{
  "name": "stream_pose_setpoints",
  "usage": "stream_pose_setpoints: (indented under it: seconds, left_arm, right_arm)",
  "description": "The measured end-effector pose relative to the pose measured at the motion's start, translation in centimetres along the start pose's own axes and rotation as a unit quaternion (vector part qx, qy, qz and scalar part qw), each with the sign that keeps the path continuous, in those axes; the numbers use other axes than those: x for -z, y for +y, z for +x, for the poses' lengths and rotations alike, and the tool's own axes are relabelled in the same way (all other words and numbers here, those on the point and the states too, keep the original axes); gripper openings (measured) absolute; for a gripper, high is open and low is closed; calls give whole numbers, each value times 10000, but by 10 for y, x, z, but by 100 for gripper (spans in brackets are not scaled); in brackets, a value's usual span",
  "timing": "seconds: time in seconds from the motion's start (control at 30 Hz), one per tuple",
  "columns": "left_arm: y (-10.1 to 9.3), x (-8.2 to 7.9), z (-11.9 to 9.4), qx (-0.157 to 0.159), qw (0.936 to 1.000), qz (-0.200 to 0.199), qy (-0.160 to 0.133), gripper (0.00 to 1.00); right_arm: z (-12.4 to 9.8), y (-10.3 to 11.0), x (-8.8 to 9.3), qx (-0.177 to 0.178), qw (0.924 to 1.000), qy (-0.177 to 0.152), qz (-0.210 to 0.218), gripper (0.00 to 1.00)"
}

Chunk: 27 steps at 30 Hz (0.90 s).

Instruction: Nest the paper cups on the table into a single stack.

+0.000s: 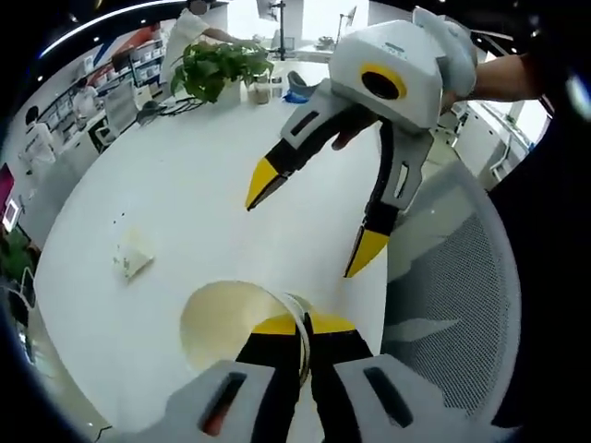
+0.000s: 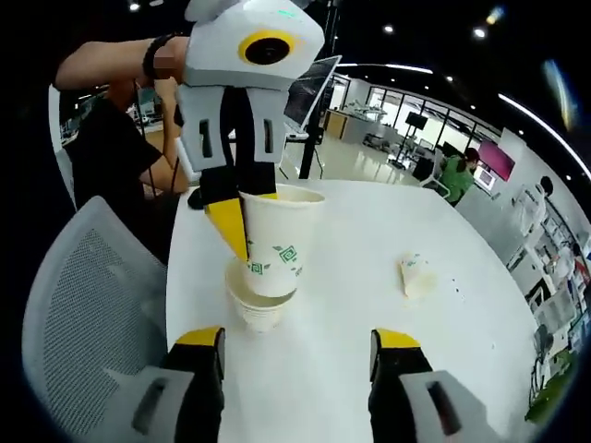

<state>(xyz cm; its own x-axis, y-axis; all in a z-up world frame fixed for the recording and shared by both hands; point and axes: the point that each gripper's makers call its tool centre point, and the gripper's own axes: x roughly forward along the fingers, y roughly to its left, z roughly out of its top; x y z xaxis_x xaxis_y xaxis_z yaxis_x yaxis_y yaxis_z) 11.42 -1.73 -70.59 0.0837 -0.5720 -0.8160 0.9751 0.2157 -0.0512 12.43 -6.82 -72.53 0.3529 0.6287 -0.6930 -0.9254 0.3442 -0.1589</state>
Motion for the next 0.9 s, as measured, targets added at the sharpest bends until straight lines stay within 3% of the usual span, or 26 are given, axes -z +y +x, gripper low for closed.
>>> stream_pose_setpoints:
  seconds: [0.33,0.9]
  left_arm:
    - [-5,8,12,59,9997,96,228,0]
    - [-6,14,26,169,9992,65,345,3]
  right_arm:
    - [-1,6,8,10,9998,2,194,63]
    - [-7,9,25,28,9995,140,286,62]
